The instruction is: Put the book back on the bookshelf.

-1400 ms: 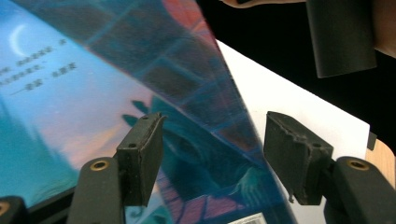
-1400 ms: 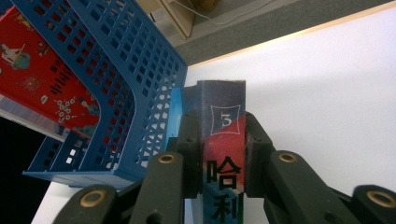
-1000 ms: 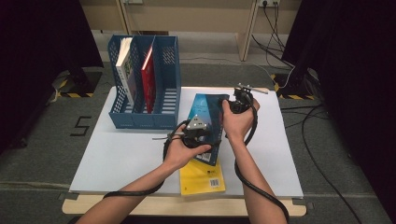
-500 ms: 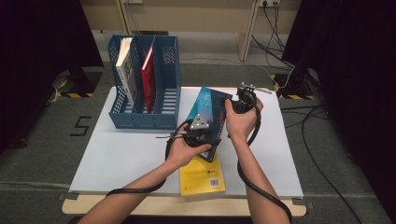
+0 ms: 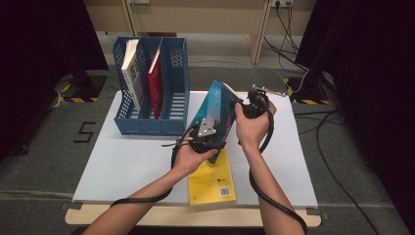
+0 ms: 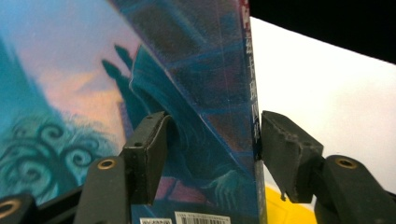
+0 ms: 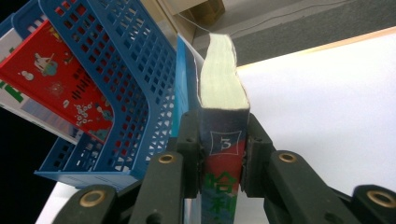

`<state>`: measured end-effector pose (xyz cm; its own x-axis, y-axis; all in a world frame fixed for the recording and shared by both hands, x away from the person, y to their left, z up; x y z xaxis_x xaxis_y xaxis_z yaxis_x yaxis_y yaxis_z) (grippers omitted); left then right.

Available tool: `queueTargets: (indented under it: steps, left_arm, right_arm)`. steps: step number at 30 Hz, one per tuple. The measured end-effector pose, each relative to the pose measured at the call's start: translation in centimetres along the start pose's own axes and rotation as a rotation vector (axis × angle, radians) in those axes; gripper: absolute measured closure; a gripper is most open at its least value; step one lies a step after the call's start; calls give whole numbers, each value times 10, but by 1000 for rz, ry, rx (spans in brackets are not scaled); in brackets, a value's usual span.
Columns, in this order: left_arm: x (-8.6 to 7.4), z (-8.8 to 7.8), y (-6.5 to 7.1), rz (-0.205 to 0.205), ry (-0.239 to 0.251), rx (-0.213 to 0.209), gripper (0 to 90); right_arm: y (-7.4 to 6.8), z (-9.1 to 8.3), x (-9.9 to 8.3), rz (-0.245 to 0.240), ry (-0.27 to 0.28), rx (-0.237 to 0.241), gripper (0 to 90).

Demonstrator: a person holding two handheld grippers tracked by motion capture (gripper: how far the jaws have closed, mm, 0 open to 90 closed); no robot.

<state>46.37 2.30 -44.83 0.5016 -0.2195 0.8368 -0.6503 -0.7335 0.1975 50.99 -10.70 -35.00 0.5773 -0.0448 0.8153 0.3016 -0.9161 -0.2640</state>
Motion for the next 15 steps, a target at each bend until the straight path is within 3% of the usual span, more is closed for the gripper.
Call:
queueTargets:
  steps: [4,11,15]
  left_arm:
    - [0,-2,1,7,3,13,414]
    - [13,-4,2,5,85,49,367]
    - [21,-3,4,4,103,60,347]
  right_arm:
    - [-4,0,1,-3,-1,-4,743]
    - [-7,-1,2,-6,6,-6,743]
    - [-12,-1,2,-8,12,-5,742]
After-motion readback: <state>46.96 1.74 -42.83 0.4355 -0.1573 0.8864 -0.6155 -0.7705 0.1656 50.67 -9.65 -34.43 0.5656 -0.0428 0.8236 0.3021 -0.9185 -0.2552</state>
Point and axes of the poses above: each handheld gripper's, and its own axes: z roughly forward along the jaws, x roughly out of its top, y roughly to its right, the point moved 5 cm from there along z, roughly forward along the jaws, and after that the axes turned 14 degrees about -z, right-handed, at the moved point
